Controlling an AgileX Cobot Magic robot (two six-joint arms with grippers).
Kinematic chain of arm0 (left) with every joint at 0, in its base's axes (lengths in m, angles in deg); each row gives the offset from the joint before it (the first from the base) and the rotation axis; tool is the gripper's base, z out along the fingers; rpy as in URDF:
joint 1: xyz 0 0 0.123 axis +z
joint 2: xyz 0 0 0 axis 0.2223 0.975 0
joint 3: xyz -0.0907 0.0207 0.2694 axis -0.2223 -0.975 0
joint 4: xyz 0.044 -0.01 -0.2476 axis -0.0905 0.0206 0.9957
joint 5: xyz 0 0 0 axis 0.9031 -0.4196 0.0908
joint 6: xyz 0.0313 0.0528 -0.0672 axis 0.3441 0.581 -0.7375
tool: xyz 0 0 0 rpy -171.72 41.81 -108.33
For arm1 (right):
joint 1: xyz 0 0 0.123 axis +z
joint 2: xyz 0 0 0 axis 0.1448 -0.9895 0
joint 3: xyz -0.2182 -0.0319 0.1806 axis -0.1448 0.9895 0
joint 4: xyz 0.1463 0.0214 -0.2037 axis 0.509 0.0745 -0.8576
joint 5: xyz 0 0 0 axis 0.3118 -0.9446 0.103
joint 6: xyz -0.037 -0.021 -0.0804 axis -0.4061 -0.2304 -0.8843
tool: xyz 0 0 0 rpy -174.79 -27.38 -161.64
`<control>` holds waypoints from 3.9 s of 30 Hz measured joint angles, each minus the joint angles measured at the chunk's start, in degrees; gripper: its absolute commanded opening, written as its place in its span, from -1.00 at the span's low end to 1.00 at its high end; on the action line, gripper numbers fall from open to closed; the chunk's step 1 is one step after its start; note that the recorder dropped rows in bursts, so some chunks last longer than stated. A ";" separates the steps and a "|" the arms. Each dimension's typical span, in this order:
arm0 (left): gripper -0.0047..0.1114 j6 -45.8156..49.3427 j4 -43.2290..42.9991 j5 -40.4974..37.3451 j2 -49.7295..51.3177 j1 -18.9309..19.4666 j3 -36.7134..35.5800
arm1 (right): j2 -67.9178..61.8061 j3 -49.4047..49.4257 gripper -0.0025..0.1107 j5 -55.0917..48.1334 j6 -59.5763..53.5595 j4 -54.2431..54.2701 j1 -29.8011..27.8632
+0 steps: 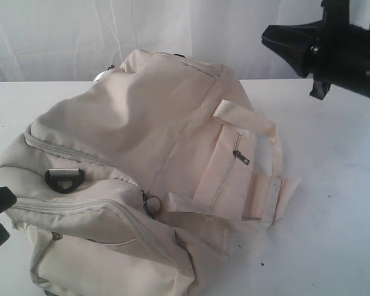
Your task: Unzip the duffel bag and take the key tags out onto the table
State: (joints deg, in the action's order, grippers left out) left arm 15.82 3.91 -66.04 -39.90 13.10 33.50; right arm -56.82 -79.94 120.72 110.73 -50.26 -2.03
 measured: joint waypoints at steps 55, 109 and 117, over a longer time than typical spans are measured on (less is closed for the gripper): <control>-0.92 34.41 16.28 1.84 28.78 -0.33 6.40 | -25.50 -33.00 -0.96 -48.02 -20.96 -30.36 20.00; -0.91 61.71 0.57 28.38 39.59 -0.48 26.52 | 8.50 -6.22 -0.72 3.45 0.49 -40.37 5.78; -0.15 61.71 0.57 29.77 38.34 -0.48 26.86 | 9.68 -6.12 0.16 1.33 -1.96 -38.89 5.78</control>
State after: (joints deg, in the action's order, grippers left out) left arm 77.53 4.48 -36.27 -1.56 12.62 60.35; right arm -47.14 -86.06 122.06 108.78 -89.15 3.75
